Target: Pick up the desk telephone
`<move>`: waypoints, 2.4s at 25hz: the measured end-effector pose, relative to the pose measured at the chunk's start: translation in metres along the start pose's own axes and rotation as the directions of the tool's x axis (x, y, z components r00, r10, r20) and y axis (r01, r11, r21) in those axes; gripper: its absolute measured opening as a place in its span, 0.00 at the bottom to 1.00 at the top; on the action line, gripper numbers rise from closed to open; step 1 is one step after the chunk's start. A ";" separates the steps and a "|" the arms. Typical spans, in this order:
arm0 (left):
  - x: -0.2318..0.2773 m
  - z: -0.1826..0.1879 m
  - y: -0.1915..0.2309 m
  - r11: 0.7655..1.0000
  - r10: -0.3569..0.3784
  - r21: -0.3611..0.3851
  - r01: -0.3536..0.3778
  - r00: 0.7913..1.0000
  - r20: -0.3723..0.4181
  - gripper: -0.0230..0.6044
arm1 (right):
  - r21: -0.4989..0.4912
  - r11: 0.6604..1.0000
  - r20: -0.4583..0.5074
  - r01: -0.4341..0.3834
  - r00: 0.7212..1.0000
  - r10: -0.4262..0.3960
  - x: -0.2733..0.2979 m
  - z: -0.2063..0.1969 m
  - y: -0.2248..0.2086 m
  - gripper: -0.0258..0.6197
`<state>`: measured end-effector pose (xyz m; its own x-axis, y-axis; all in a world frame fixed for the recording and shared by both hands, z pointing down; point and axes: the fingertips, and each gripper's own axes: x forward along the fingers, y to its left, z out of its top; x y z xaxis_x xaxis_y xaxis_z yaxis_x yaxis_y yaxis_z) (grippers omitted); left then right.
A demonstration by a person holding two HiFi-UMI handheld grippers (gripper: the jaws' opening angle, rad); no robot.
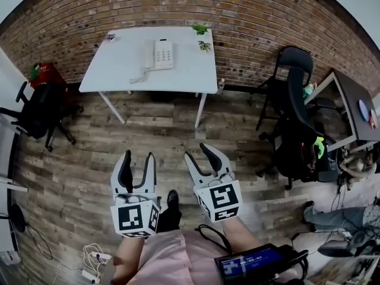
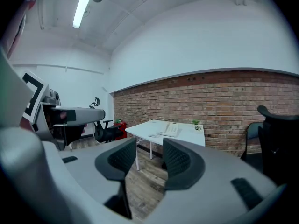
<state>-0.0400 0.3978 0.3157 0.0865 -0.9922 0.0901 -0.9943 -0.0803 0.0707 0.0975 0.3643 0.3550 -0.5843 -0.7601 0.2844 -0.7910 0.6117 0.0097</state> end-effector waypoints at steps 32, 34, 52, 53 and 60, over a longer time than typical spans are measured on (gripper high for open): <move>0.223 -0.004 0.085 0.998 -0.057 -0.004 0.057 0.996 -0.066 0.40 | 0.008 0.998 0.003 0.062 0.998 -0.062 0.210 0.050 -0.091 0.31; 0.245 -0.006 0.087 0.998 -0.058 -0.004 0.058 0.995 -0.078 0.40 | 0.017 0.998 -0.010 0.060 0.998 -0.060 0.226 0.050 -0.106 0.31; 0.441 0.017 0.117 0.999 0.043 0.010 -0.042 0.992 -0.116 0.42 | 0.039 0.999 -0.026 -0.026 0.999 0.027 0.396 0.095 -0.232 0.31; 0.446 0.020 0.118 0.999 0.047 0.010 -0.046 0.993 -0.112 0.42 | 0.036 0.999 -0.022 -0.028 0.999 0.029 0.400 0.099 -0.235 0.31; 0.473 0.035 0.126 0.999 0.045 0.013 -0.044 0.994 -0.095 0.43 | 0.029 0.999 0.000 -0.029 1.000 0.029 0.428 0.119 -0.248 0.31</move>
<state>-0.1266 -0.0852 0.3328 0.0469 -0.9813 0.1868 -0.9979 -0.0375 0.0537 0.0225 -0.1390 0.3603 -0.6067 -0.7423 0.2845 -0.7789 0.6266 -0.0263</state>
